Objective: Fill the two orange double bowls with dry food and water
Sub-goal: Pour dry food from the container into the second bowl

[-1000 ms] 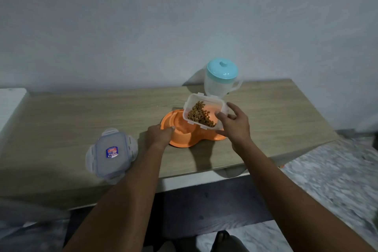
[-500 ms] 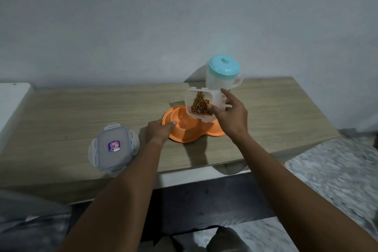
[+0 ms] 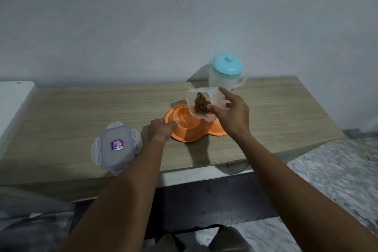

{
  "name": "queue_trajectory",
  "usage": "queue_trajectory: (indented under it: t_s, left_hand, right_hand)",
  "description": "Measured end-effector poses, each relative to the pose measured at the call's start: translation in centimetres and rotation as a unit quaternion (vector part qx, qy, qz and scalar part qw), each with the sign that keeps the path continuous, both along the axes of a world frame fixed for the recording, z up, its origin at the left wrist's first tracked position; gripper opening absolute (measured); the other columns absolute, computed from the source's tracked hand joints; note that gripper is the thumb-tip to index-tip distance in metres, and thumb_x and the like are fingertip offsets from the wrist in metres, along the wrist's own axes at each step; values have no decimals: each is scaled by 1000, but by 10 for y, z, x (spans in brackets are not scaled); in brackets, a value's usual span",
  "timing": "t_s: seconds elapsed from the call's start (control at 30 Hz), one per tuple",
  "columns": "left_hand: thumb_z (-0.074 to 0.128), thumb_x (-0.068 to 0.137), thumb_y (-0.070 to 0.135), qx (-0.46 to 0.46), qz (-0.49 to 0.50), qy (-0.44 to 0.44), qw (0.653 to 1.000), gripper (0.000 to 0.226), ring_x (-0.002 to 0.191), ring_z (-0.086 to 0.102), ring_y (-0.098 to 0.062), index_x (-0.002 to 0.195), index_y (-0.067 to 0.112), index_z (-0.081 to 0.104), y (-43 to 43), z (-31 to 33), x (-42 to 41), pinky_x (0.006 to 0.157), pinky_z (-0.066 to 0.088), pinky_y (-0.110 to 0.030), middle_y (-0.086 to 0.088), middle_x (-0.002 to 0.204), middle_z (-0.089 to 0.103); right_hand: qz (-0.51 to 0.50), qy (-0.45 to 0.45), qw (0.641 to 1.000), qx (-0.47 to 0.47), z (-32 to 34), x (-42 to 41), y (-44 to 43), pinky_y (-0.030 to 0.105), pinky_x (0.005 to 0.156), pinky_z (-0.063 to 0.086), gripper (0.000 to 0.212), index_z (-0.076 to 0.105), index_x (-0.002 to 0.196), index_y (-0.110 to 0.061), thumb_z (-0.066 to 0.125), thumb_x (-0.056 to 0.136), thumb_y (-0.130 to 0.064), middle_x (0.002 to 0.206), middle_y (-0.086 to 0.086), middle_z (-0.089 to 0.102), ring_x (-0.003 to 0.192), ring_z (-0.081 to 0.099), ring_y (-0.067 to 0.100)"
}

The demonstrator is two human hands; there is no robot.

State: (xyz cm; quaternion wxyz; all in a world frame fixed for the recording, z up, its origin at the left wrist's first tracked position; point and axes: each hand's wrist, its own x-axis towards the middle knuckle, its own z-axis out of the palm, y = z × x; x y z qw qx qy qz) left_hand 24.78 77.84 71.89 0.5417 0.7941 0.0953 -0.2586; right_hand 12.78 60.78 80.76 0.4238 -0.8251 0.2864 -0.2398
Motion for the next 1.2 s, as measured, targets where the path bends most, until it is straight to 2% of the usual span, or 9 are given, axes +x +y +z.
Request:
queue_trajectory:
  t_s: [0.07, 0.13, 0.33, 0.43, 0.77, 0.93, 1.07, 1.13, 1.2]
  left_hand:
    - [81, 68, 40, 2, -4, 0, 1000, 25, 80, 68, -26, 70, 19, 70, 0, 0, 0, 86, 59, -46, -2, 73, 68]
    - [81, 68, 42, 4, -3, -2, 1000, 25, 86, 69, -27, 70, 20, 69, 0, 0, 0, 88, 58, -48, -3, 78, 71]
    - [80, 70, 42, 4, -1, -5, 1000, 24, 90, 69, -28, 68, 22, 67, 0, 3, -2, 90, 57, -48, -5, 82, 71]
    - [80, 71, 42, 4, 3, -4, 1000, 24, 90, 68, -27, 68, 23, 66, 1, 5, -4, 90, 57, -46, -5, 85, 72]
    - [79, 65, 47, 1, -6, -4, 1000, 26, 87, 70, -26, 69, 23, 70, 3, 1, -2, 88, 58, -47, -4, 83, 75]
    - [81, 71, 43, 1, 2, -17, 1000, 30, 92, 68, -29, 59, 28, 56, 3, 7, -6, 90, 57, -48, -5, 86, 71]
    - [81, 74, 38, -5, 5, -12, 1000, 33, 89, 64, -26, 60, 29, 52, 3, 11, -8, 92, 56, -47, 2, 74, 64]
    - [81, 73, 40, -4, 2, -13, 1000, 31, 87, 65, -26, 61, 27, 56, 3, 10, -7, 91, 57, -47, 1, 75, 66]
    - [81, 72, 41, -2, -2, -17, 1000, 27, 86, 67, -25, 63, 25, 62, 4, 9, -7, 89, 58, -47, -2, 77, 69]
  right_hand:
    - [4, 3, 1000, -6, -1, 0, 1, 38, 97, 54, 72, 58, 141, -30, 85, 75, -36, 127, 4, 63, 110, 60, 19]
    - [8, 6, 1000, -10, -2, 0, 0, 35, 96, 54, 72, 58, 141, -31, 85, 75, -36, 126, 3, 63, 109, 60, 18]
    - [11, 12, 999, -32, -1, -1, -1, 17, 84, 42, 70, 57, 143, -32, 84, 78, -35, 117, -6, 57, 105, 56, 13]
    - [16, 19, 999, -43, -2, -1, -1, 11, 78, 38, 70, 57, 143, -31, 84, 78, -34, 121, -3, 60, 105, 56, 12]
    - [18, 20, 998, -50, 2, 4, 1, 22, 88, 44, 70, 57, 142, -32, 84, 78, -33, 128, 1, 61, 109, 56, 15]
    - [11, 15, 998, -55, 6, 6, -1, 29, 91, 50, 71, 57, 142, -32, 85, 77, -33, 127, 2, 61, 106, 58, 18]
    - [15, 18, 998, -65, 5, 8, -1, 30, 92, 50, 70, 57, 142, -32, 85, 78, -34, 125, 1, 61, 110, 58, 18]
    - [24, 23, 996, -80, 4, 8, 0, 31, 92, 50, 69, 57, 141, -32, 84, 78, -35, 124, 0, 61, 110, 58, 17]
    - [27, 20, 996, -80, 2, 8, 2, 26, 89, 46, 69, 57, 141, -32, 84, 78, -36, 121, -3, 60, 107, 57, 14]
